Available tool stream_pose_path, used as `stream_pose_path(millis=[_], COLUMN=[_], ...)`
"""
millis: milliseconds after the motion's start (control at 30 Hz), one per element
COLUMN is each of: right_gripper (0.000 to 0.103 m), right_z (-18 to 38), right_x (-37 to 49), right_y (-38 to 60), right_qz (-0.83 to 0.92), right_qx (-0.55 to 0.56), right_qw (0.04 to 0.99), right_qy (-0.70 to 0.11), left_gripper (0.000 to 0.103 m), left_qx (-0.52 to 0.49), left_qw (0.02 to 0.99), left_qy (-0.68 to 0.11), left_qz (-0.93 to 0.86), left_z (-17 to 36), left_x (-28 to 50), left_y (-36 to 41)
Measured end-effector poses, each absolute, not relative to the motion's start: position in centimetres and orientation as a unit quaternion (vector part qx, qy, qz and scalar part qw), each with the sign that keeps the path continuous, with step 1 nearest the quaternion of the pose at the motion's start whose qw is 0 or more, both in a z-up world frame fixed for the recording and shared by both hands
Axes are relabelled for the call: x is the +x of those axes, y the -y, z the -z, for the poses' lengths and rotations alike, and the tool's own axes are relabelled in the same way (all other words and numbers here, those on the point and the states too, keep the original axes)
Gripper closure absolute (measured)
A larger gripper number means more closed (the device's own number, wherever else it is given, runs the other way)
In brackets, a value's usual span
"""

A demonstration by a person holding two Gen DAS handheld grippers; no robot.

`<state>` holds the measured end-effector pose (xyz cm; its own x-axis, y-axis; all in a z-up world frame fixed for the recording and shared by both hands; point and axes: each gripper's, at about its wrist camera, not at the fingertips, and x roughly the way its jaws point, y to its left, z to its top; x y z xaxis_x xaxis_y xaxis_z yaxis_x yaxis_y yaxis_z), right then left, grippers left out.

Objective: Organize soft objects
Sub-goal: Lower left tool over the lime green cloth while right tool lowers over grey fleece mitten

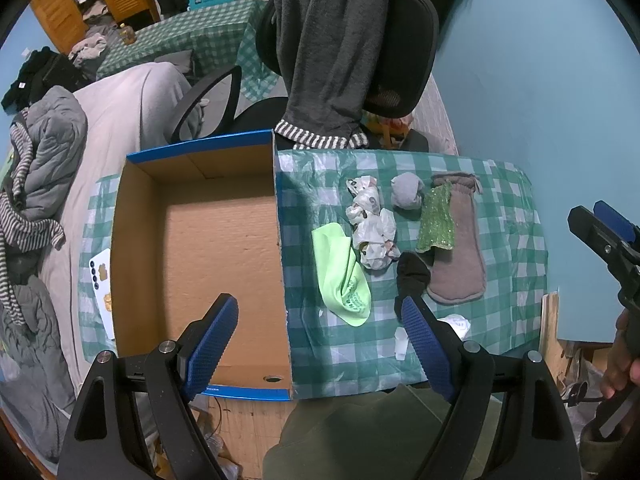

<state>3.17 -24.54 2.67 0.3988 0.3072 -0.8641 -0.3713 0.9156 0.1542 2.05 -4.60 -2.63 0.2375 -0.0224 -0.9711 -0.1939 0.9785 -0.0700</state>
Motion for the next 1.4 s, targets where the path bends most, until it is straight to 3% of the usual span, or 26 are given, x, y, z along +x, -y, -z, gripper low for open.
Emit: stream_pose_path(millis=[833,1400], right_gripper=[0.002,0.002], right_z=[0.6,8.1], right_x=[4.8,7.9], right_y=[27.4,31.1], right_qz=[-0.185,-0.174], right_qx=[-0.041,-0.017], right_qw=[0.822,0.781], right_qy=[-0.537,-0.599], left_gripper=[0.018,0.018], left_qx=[-0.065,-0.059], left_qw=[0.765,0.735], left_qy=[-0.640,-0.674], left_qz=[-0.045,-0.047], left_z=[6.2,11.9], left_x=[3.7,6.4], left_y=[7.4,10.2])
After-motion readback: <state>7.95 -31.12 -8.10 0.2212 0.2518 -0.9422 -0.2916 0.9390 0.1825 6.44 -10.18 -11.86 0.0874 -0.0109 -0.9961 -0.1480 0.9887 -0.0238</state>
